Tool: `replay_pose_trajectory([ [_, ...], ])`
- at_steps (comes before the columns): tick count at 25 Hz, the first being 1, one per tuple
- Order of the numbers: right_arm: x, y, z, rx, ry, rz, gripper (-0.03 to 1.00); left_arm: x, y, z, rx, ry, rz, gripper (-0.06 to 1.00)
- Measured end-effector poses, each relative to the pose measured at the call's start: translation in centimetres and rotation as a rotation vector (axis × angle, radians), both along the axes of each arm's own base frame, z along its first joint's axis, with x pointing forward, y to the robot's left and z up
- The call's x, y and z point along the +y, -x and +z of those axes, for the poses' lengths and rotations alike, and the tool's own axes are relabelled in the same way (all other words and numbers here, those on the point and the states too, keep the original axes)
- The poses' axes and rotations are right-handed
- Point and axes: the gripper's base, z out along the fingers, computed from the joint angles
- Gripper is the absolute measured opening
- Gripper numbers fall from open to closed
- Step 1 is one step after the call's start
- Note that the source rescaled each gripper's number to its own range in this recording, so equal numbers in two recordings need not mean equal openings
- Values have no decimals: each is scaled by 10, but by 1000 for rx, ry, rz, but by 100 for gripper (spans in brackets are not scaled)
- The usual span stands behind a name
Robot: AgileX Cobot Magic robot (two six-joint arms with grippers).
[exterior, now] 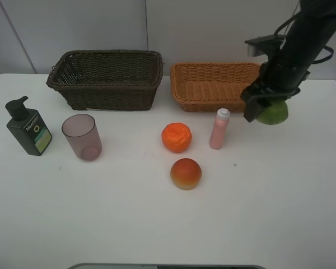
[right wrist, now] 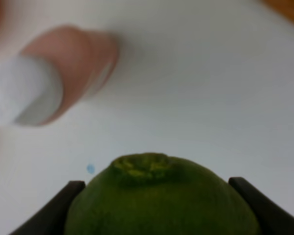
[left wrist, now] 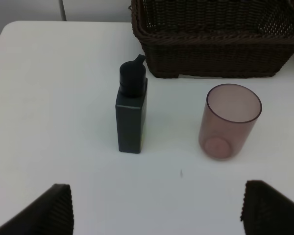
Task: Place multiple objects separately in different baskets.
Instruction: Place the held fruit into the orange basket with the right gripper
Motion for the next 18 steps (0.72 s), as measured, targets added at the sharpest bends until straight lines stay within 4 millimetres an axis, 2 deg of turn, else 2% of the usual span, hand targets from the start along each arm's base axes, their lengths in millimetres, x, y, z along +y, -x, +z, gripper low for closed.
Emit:
replay_pose_trajectory([
  [4, 2, -31, 21, -78, -23, -86, 41, 0, 0, 0, 0, 0, 0, 89],
  [8, 8, -70, 24, -125, -45, -139, 41, 0, 0, 0, 0, 0, 0, 89],
  [12, 16, -106, 18, -175, -61, -158, 41, 0, 0, 0, 0, 0, 0, 89],
  [18, 20, -142, -8, -238, -80, -166, 41, 0, 0, 0, 0, 0, 0, 89],
])
